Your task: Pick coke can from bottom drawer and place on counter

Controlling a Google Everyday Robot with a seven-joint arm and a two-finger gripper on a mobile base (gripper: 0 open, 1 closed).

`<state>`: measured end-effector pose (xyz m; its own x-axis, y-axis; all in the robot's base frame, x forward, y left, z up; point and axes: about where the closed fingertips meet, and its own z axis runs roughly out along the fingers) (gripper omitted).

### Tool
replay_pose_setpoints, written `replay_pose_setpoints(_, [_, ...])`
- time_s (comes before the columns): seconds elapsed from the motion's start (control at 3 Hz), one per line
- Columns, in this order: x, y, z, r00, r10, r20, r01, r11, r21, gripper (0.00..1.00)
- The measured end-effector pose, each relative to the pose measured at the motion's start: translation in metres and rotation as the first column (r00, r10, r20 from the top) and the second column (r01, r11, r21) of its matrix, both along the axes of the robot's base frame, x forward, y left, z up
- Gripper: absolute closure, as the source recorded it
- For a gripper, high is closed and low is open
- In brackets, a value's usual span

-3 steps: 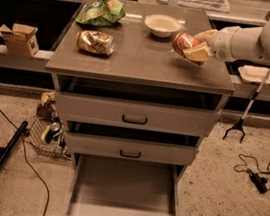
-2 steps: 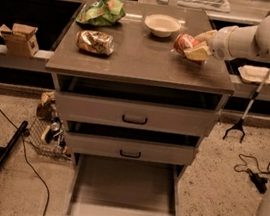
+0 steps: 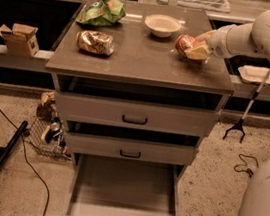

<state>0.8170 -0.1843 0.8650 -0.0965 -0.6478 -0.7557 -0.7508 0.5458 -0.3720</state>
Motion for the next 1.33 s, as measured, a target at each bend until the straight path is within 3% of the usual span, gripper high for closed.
replay_pose_setpoints(0.33, [0.002,-0.001,-0.001,0.9999,-0.003,-0.011,0.003,1.000,-0.010,0.16])
replay_pose_setpoints(0.67, [0.003,-0.001,0.000,0.9998,-0.001,-0.018,0.001,1.000,-0.015,0.00])
replay_pose_setpoints(1.0, [0.001,0.001,0.011,0.9999,0.013,-0.006,-0.013,1.000,-0.021,0.00])
replay_pose_setpoints(1.33, [-0.013,0.004,0.044,0.9972,0.049,0.057,-0.047,0.998,-0.051,0.00])
